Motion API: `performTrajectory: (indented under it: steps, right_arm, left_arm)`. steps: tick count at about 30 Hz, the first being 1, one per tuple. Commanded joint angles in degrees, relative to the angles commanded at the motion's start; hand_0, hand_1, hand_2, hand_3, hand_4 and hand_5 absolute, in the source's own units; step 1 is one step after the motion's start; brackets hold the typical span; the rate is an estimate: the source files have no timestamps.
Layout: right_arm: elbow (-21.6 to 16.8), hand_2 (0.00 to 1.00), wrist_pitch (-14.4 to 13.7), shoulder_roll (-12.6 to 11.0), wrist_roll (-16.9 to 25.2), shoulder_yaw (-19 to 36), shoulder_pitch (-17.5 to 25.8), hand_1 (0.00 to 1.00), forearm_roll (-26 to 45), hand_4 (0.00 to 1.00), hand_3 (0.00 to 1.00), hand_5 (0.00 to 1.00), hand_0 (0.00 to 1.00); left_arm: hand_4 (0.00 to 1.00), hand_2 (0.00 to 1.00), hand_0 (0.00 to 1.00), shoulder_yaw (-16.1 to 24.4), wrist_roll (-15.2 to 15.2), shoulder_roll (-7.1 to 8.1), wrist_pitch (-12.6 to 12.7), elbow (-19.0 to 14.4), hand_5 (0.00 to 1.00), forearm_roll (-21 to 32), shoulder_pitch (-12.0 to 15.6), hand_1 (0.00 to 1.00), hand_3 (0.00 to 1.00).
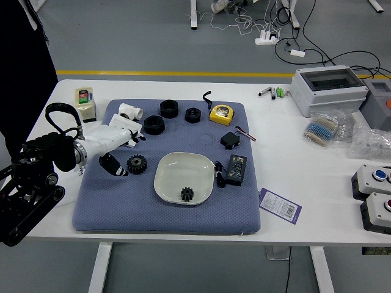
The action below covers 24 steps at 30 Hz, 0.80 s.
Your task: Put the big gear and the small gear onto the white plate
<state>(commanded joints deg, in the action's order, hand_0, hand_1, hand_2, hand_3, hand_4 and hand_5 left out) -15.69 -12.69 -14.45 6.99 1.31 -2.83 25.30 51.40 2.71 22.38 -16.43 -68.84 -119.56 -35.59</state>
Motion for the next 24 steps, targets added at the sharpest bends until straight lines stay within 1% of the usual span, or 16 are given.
performTrajectory:
  steps: [3, 9, 11, 20, 21, 24]
  right_arm:
    - [0.0, 0.737, 0.0, 0.0, 0.0, -0.1, 0.0, 0.639, 0.0, 0.735, 0.543, 0.699, 0.619]
    - [0.0, 0.737, 0.0, 0.0, 0.0, -0.2, -0.1, 0.639, 0.0, 0.735, 0.543, 0.699, 0.619]
    - [0.0, 0.737, -0.1, 0.0, 0.0, -0.3, -0.1, 0.638, 0.1, 0.735, 0.544, 0.699, 0.619]
    - [-0.1, 0.737, -0.1, 0.0, 0.0, -0.6, 0.1, 0.639, 0.2, 0.735, 0.544, 0.699, 0.620]
    - [-0.1, 0.736, -0.1, 0.0, 0.0, -0.6, 0.2, 0.640, 0.2, 0.735, 0.544, 0.699, 0.620]
    - [-0.1, 0.736, -0.1, 0.0, -0.1, -0.7, 0.2, 0.640, 0.1, 0.735, 0.544, 0.699, 0.620]
  left_arm:
    - [0.937, 0.791, 0.605, -0.9, -0.5, -1.17, 0.7, 1.4, 0.094, 0.4, -0.4, 0.706, 0.849]
    - [0.937, 0.791, 0.605, -1.7, -1.1, -2.67, 1.8, 3.8, 0.094, 0.8, -1.1, 0.706, 0.849]
    - [0.933, 0.780, 0.588, -1.8, -1.3, -3.18, 2.1, 4.9, 0.098, 1.0, -1.4, 0.691, 0.839]
    - [0.917, 0.773, 0.582, -2.6, -1.6, -4.31, 2.5, 9.2, 0.099, 1.3, -1.7, 0.684, 0.834]
    - [0.887, 0.763, 0.568, -2.6, -1.6, -4.40, 2.5, 9.5, 0.090, 1.5, -1.7, 0.678, 0.826]
    - [0.887, 0.763, 0.568, -2.8, -1.6, -4.62, 2.6, 10.3, 0.090, 1.6, -1.6, 0.678, 0.826]
